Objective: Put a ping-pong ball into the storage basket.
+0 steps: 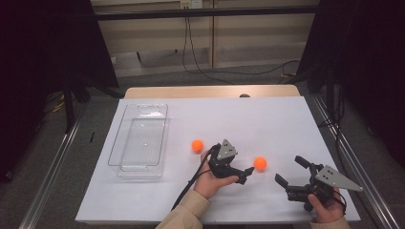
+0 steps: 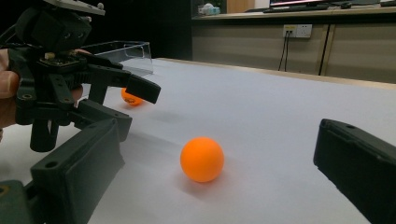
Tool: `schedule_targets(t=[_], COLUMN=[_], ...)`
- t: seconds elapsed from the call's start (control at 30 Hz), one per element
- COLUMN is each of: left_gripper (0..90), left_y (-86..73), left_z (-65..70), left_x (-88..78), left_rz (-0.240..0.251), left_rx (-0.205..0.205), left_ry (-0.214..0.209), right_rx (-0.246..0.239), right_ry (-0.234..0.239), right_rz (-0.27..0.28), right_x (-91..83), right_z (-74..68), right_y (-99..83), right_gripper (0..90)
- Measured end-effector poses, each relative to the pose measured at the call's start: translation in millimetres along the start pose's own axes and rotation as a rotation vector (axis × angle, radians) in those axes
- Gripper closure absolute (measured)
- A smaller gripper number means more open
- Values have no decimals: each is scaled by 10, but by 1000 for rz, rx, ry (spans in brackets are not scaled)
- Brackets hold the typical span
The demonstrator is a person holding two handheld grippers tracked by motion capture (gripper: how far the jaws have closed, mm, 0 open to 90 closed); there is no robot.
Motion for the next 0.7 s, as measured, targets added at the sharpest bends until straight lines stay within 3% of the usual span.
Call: schedule_targets(t=[0.7], left_gripper=[32], left_y=[-8], left_z=[16], left_x=[84], left_rz=[-21], left_rx=[3], left_ry=[-2], right_rx=[-4], right_ry=[3], right_rz=[0], right_x=[-4], right_z=[-4], right_y=[1], right_gripper=[5])
Point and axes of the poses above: each handheld gripper's, and its own axes: x roughly forward along the jaws, y roughly out of its top, z roughly to its right, the point moved 8 cm from there along x, roughly forward along the jaws, and after that the axes turned 3 degrees about z, right-handed, at the moved point
